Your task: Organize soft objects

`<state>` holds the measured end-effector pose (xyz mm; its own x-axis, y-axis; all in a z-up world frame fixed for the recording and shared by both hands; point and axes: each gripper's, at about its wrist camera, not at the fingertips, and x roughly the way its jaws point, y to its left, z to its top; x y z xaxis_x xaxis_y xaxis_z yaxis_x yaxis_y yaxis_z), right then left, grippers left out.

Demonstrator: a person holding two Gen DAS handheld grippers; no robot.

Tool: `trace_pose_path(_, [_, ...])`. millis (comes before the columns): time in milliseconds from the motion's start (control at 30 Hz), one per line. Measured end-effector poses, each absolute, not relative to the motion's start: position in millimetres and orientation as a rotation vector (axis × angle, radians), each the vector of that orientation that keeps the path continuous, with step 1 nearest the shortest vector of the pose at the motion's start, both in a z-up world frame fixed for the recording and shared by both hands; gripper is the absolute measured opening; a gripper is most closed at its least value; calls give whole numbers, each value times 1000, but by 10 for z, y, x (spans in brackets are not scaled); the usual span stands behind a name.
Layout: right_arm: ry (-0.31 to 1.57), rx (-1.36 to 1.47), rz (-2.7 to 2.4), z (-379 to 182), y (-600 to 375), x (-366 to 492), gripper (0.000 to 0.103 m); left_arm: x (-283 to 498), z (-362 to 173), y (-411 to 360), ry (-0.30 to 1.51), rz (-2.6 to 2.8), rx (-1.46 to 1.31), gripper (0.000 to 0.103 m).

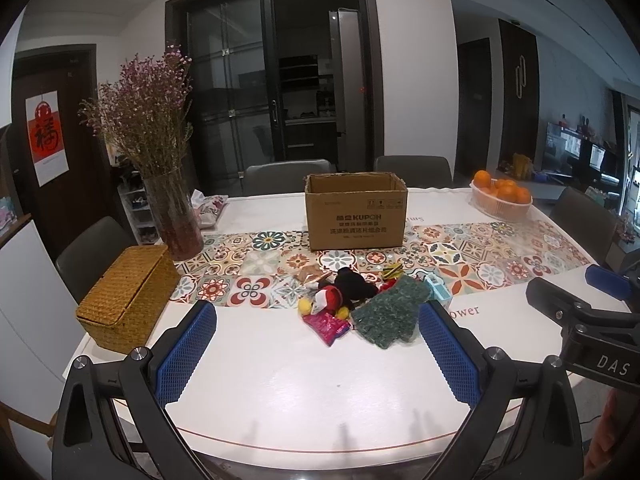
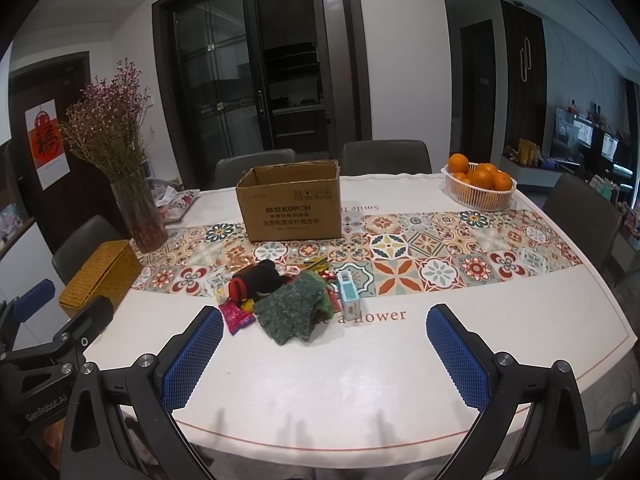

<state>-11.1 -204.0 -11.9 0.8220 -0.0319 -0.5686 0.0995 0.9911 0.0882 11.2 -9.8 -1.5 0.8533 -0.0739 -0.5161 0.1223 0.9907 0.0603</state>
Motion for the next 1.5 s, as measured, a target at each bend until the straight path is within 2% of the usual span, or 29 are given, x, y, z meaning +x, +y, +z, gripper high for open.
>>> trace_pose_path(367, [641,136,-80,-229,-2164,39,103,326,-175,-241,576,-166,129,103])
trace_pose_path(933, [778,192,-132,-616,-2425,698,101,1127,-613,-627,671,-392,244,100])
trace_pose_path(1067, [818,199,-134,-709,-2429,905,98,1314,-728,-691,682,-463,282,100])
trace_pose_path(1167, [856,205,-136,-802,-2447,1049,92,1435,-805,-711,692,-503,310,100])
trace_pose_path(1500, [949,188,-147,-1066,-2528,1437,86,1797,-1117,-909,753,-590,348,97])
